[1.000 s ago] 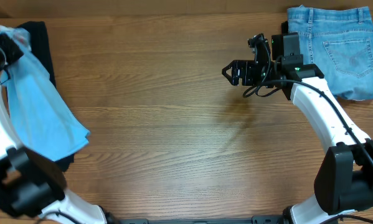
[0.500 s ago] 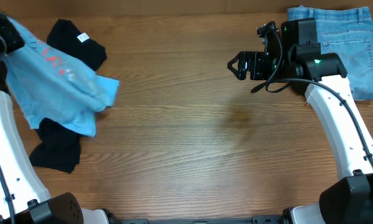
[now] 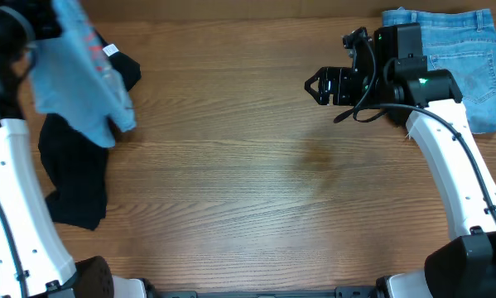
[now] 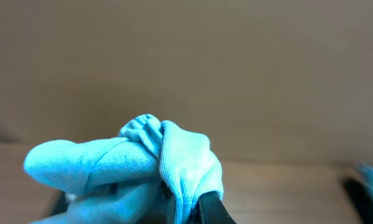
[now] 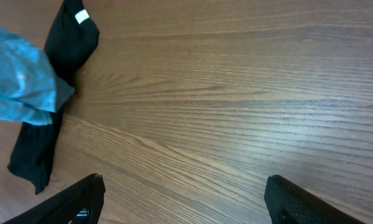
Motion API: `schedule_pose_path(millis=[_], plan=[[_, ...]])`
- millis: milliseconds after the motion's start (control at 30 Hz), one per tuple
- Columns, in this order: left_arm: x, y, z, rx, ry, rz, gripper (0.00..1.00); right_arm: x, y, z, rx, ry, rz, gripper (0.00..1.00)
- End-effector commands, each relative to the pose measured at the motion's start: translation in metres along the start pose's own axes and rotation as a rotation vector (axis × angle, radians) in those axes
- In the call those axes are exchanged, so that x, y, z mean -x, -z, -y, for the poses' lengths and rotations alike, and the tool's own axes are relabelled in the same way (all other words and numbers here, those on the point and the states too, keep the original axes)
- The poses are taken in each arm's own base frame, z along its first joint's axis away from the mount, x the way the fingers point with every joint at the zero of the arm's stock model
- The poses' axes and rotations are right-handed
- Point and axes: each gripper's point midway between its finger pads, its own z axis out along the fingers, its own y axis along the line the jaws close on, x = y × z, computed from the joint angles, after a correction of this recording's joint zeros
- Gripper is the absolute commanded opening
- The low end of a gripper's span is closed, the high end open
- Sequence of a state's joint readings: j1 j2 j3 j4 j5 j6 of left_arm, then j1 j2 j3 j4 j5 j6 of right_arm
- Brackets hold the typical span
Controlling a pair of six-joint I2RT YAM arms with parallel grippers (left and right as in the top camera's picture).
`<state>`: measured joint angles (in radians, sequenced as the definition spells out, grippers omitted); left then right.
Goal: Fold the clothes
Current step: 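Lift the blue T-shirt with the left gripper and drop it mid-table, then regrasp the crumpled T-shirt with the left gripper and lift it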
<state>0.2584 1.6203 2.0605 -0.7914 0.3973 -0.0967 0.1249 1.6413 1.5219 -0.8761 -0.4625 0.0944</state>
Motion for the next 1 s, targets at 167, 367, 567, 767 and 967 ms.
schedule_pose_path(millis=[167,367,567,767,967], plan=[[-0.1,-0.008,0.227,-0.568,-0.366,-0.258,0.07,0.02,0.087,0.052,-0.12,-0.201,0.155,0.9],[-0.162,-0.001,0.245,-0.684,-0.604,-0.416,0.04,-0.01,0.082,0.047,-0.057,-0.05,0.019,0.98],[-0.208,-0.018,0.261,-0.812,-0.537,-0.564,0.36,-0.006,0.069,0.047,-0.005,-0.051,0.011,0.98],[-0.261,-0.008,0.261,-0.649,-0.629,-0.786,0.6,-0.006,0.069,0.047,-0.005,-0.051,0.011,0.98],[-0.312,-0.066,0.153,-0.108,-0.379,-1.068,0.66,-0.006,0.069,0.047,-0.005,-0.051,0.011,0.98]])
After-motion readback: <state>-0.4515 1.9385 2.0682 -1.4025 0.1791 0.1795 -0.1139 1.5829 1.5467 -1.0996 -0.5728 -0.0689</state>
